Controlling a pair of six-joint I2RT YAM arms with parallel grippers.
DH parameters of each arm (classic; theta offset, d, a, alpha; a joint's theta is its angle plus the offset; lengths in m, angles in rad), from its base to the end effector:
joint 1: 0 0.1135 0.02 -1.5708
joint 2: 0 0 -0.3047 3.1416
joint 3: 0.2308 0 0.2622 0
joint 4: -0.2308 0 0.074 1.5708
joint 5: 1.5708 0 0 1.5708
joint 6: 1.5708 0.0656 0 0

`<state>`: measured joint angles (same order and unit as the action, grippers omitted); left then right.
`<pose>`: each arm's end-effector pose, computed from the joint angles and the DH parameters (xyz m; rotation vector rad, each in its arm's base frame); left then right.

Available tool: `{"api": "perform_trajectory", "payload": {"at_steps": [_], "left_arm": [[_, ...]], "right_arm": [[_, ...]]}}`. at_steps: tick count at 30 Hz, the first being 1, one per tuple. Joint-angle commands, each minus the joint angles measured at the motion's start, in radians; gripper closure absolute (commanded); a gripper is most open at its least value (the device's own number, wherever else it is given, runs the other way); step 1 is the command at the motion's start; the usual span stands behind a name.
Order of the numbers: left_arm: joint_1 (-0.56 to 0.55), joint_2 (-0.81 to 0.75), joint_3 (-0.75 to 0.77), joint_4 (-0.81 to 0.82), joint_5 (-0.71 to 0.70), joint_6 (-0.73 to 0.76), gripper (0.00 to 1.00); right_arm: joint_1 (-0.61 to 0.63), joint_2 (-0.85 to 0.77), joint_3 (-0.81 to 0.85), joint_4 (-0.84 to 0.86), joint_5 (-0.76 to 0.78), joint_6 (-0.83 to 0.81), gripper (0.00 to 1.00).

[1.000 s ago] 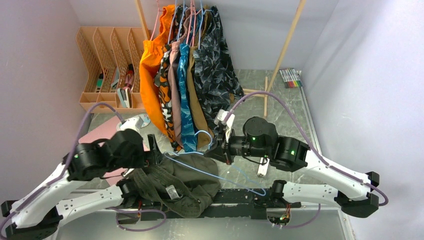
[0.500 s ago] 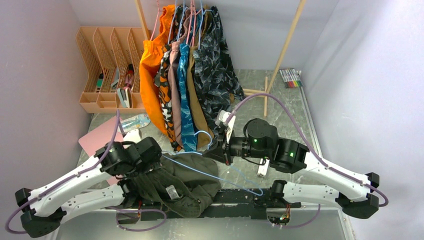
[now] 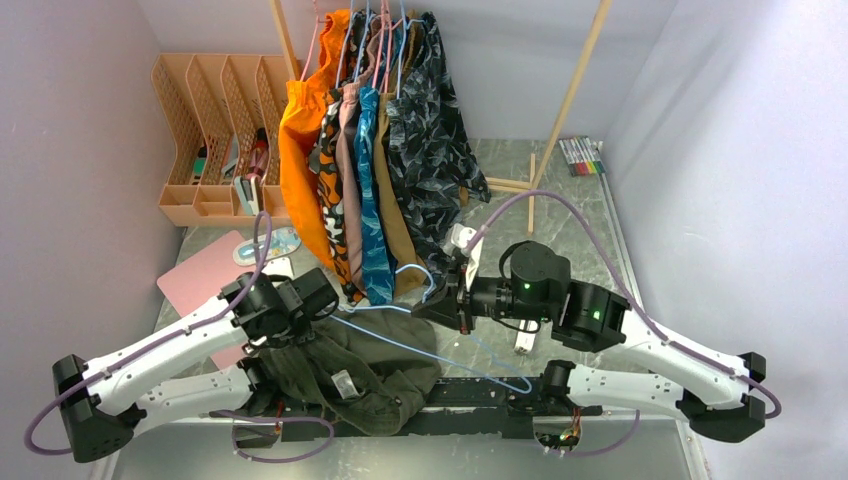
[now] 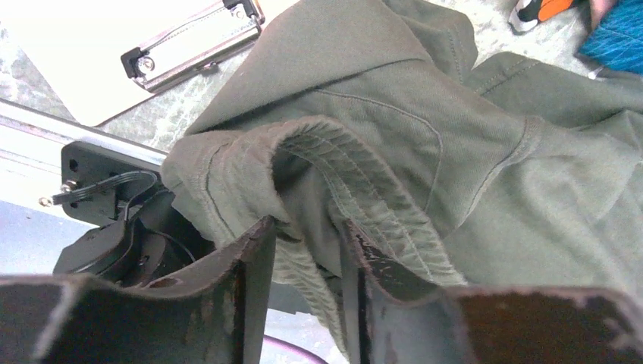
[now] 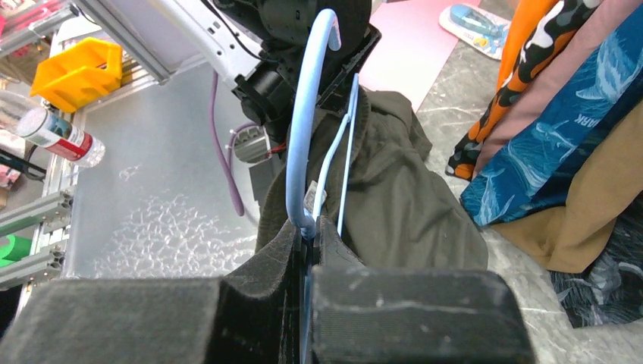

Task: Place the shorts on the hanger
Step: Hang the shorts on the hanger.

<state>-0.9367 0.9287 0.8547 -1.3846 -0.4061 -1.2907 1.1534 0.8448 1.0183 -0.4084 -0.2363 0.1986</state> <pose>0.0870 -0.0745 0.2650 -0.5111 2.6783 0.1103 0.0641 0.1824 0.4124 -1.0595 1.6501 1.1445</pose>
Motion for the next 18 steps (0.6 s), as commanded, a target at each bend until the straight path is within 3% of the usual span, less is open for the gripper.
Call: {"api": "perform_trajectory", "payload": {"at_steps": [1, 4, 9, 14, 16, 18], "left_arm": [[0.006, 0.004, -0.008, 0.017, 0.01, 0.031, 0.67], [0.007, 0.008, -0.001, 0.018, 0.003, 0.039, 0.86], [0.006, -0.035, 0.064, -0.016, -0.042, 0.031, 0.81], [0.006, -0.095, 0.151, -0.016, -0.079, 0.068, 0.22], [0.008, -0.088, 0.16, -0.017, -0.086, 0.094, 0.1], [0.02, -0.067, 0.151, -0.017, -0.087, 0.115, 0.07]], "right_arm": [[0.001, -0.038, -0.011, 0.025, -0.003, -0.003, 1.0], [0.0, -0.04, -0.011, 0.02, -0.03, 0.002, 1.0], [0.0, 0.009, -0.01, 0.016, -0.133, 0.026, 1.0], [0.0, 0.096, -0.053, 0.039, -0.151, 0.042, 1.0], [0.001, 0.116, -0.066, 0.064, -0.151, 0.049, 1.0], [0.001, 0.135, -0.083, 0.09, -0.15, 0.057, 1.0]]}}
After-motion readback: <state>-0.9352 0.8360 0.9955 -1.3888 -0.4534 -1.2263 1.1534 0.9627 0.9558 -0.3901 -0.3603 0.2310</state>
